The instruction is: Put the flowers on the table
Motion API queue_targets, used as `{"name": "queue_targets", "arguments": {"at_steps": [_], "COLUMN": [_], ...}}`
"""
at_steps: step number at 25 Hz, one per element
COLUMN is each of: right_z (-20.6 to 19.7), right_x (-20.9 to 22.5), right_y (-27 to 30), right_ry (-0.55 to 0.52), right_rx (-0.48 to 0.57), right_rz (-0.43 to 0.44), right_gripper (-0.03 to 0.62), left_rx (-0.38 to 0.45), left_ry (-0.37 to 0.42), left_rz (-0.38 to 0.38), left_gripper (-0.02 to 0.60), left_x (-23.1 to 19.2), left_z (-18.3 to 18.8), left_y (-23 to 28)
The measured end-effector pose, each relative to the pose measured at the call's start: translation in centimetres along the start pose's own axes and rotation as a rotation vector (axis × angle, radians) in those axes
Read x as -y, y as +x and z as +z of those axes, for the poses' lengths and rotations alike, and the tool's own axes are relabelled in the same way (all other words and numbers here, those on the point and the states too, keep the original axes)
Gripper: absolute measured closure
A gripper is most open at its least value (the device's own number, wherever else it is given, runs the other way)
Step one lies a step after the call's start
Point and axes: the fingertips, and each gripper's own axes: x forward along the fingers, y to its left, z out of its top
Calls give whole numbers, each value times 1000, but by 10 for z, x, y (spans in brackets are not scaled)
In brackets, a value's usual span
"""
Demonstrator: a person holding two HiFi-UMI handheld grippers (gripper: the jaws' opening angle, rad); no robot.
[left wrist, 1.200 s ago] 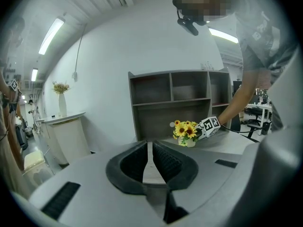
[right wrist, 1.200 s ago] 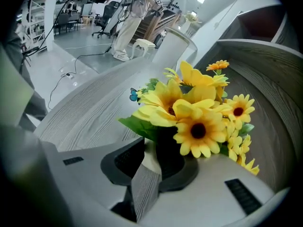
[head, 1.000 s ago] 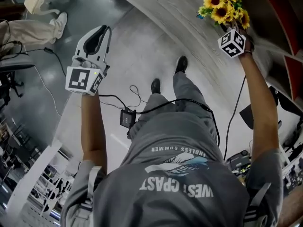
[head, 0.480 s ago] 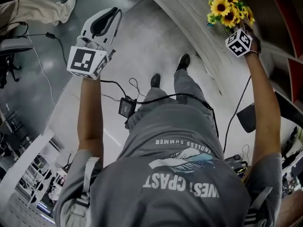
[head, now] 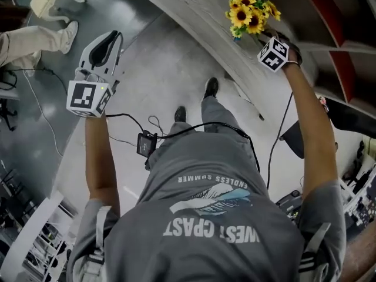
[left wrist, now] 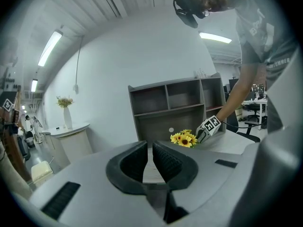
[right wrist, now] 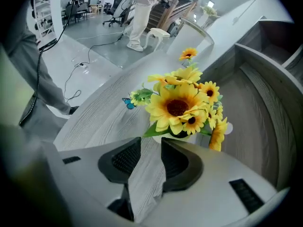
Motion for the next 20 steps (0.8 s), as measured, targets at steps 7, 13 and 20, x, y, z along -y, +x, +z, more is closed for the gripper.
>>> {"name": "queue_targets", "arguments": {"at_steps": [7, 13, 20], "right_z": [-6, -1, 2], "right_x": [1, 20, 10], "right_y": [3, 14, 44], "right_ry": [48, 21, -80], "right_rx": [-4, 31, 27], "right_rz": [-15, -98, -12], "right_gripper": [437, 368, 309], "left_rx": [-14, -34, -67], "left_ry": [19, 14, 5], "left_rz": [-3, -5, -20], "left_gripper": [535, 535, 535], "left_x": [3, 6, 15], "left_z": [0, -7, -15], "left_y": [-7, -10, 0]}}
